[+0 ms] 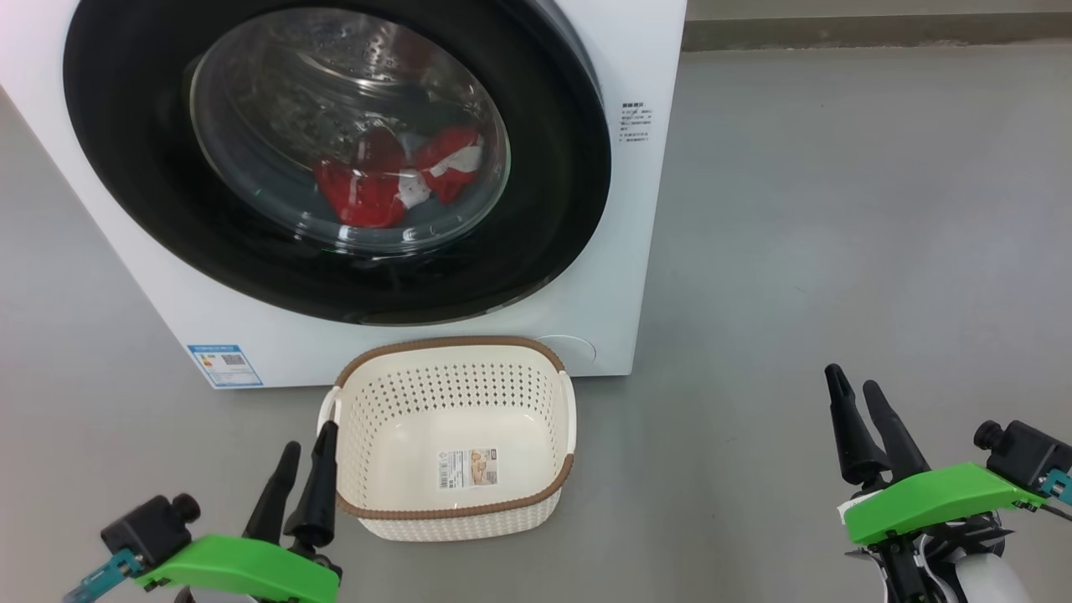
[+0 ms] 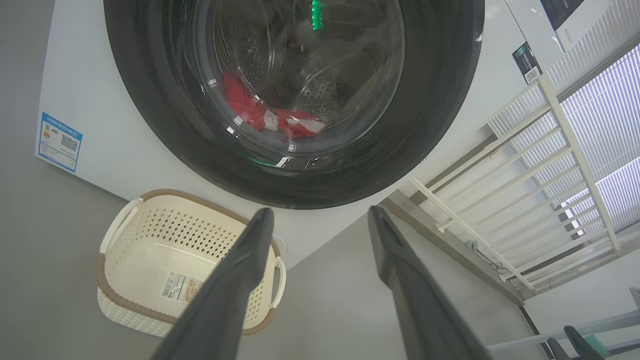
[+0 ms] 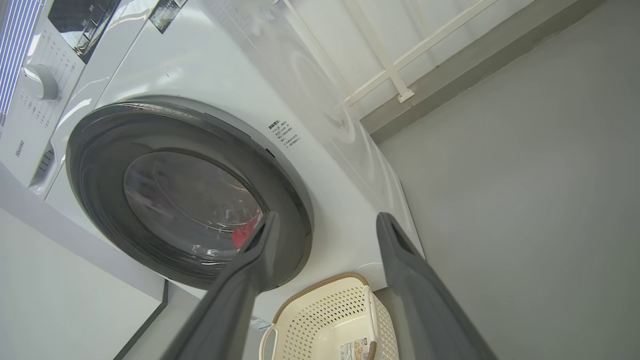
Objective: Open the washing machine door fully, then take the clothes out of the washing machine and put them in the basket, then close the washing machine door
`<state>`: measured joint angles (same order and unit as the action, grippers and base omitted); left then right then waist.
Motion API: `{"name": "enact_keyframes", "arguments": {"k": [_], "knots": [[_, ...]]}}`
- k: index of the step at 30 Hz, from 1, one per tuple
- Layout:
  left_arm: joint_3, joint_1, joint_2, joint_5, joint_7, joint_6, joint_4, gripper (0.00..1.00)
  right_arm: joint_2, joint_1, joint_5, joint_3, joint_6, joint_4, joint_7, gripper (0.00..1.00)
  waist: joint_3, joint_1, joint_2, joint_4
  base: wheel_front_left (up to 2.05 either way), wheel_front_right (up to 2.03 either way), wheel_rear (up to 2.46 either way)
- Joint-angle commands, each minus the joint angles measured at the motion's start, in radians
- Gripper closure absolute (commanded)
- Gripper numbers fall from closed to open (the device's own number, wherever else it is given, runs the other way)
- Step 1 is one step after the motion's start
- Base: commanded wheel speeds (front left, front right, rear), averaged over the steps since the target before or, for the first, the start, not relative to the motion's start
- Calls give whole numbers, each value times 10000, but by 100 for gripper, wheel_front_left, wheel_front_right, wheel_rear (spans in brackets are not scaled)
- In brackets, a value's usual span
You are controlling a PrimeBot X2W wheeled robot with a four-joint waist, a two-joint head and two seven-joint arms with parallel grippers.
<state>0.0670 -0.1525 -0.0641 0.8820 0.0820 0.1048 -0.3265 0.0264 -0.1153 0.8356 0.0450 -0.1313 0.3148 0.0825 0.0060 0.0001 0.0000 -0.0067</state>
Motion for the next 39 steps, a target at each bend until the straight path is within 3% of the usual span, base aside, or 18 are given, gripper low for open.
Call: {"name": "enact_keyframes", "arguments": {"k": [1,39], "knots": [[-140,-573,-111,-308,135,16,220,0,122,-510,-368,-186,3,-265,141,0,7,-1,0,-5,0,0,0],[-24,-1570,-76,-4731,1232,156,-16,0,199,-1354,-4897,-389,5,-327,1231,0,252,-1,0,19,0,0,0]]}}
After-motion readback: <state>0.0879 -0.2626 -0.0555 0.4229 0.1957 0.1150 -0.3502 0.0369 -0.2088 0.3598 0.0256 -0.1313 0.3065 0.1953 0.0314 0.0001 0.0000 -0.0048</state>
